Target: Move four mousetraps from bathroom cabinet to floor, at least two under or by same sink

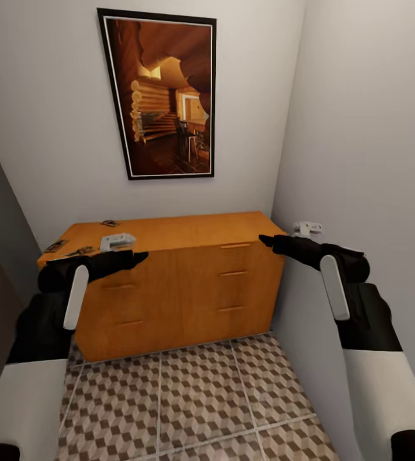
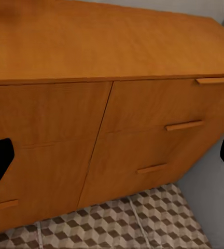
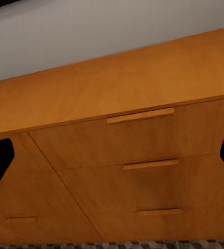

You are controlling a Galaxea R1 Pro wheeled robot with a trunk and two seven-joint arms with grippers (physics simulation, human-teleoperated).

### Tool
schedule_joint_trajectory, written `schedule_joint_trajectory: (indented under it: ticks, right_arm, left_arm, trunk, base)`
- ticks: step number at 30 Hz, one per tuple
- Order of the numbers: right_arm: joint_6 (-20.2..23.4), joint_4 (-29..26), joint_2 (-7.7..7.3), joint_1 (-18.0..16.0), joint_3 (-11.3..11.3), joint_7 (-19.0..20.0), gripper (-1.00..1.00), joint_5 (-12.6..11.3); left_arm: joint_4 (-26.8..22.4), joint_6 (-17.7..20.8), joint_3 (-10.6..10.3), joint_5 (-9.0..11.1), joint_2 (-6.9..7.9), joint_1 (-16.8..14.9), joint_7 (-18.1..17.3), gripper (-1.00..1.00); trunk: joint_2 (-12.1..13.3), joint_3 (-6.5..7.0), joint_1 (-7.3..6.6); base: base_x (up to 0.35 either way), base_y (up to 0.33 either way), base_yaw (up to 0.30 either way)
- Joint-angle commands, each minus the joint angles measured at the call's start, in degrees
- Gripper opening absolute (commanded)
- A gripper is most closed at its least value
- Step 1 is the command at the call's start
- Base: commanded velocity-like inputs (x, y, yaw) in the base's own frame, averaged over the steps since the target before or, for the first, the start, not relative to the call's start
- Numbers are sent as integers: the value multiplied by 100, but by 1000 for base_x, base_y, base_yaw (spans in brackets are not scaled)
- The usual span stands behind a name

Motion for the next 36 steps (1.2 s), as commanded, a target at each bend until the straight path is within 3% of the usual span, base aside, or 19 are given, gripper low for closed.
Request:
schedule_joint_trajectory:
  ticks: [1,11,22,28,36]
  right_arm:
    - [51,26,5,-53,0,48,100,37]
    - [142,137,51,-335,106,-21,100,18]
    - [167,113,51,-588,121,-21,100,27]
    - [172,118,77,-638,187,-21,100,10]
    - [170,166,112,-645,542,-192,100,-4]
  left_arm:
    - [0,68,5,23,-5,-84,-10,100]
    - [10,203,-8,24,-138,-720,-36,100]
    - [-6,216,-5,31,-168,-858,-40,100]
    - [-15,216,15,31,-57,-869,-40,100]
    - [-17,203,43,-8,178,-875,-22,100]
  trunk:
    - [-3,-6,2]
    - [-3,-6,2]
    - [-3,-6,2]
    - [-3,-6,2]
    - [-3,-6,2]
  base:
    - [234,0,0]
    - [303,0,0]
    - [212,0,0]
    - [19,0,0]
    - [2,0,0]
